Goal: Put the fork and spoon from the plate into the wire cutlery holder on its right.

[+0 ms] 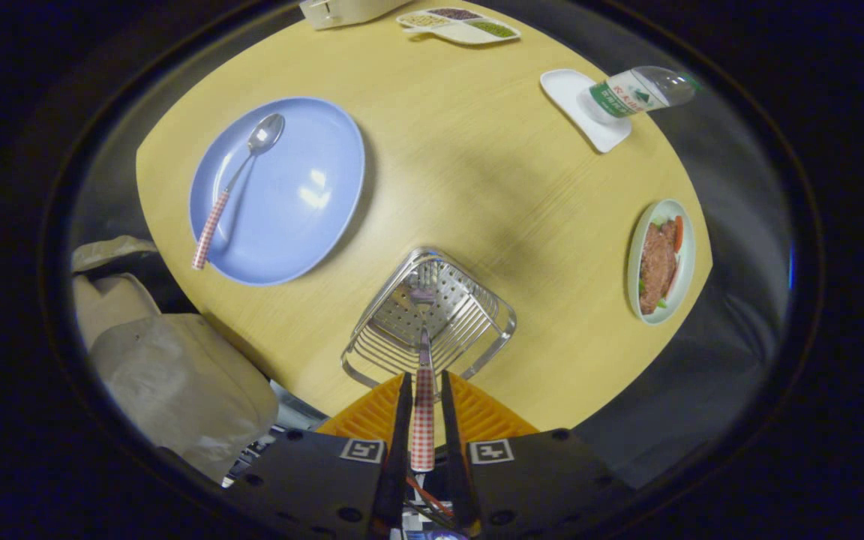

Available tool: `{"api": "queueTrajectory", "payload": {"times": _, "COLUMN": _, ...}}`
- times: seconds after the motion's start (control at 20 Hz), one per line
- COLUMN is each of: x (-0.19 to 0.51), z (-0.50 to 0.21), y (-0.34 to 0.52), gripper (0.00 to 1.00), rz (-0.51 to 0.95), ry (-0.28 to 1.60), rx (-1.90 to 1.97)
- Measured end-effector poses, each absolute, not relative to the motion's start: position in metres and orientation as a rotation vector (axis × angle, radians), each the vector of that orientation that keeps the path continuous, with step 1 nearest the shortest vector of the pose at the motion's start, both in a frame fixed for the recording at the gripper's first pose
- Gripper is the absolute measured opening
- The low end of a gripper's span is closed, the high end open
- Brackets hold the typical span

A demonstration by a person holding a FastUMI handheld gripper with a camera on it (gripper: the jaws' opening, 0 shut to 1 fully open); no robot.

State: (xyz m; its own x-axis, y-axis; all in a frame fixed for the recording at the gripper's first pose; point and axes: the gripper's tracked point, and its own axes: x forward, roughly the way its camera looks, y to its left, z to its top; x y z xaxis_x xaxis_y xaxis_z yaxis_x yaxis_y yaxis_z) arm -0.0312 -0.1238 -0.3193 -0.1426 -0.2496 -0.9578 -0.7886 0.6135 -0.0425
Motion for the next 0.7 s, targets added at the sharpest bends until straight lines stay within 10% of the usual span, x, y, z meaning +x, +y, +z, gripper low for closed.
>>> {"api": "queueTrajectory", "payload": {"times": 0.45, "x": -0.022, "z": -0.285, "y": -0.098, "gripper": 1.0, "rz": 0.499, "ry": 1.423, "rx": -0.637}}
{"api": "queueTrajectory", "payload": {"times": 0.7, "x": -0.032, "z": -0.273, "y": -0.065, "gripper": 1.0, "rz": 0.463, "ry": 1.269, "rx": -0.479}}
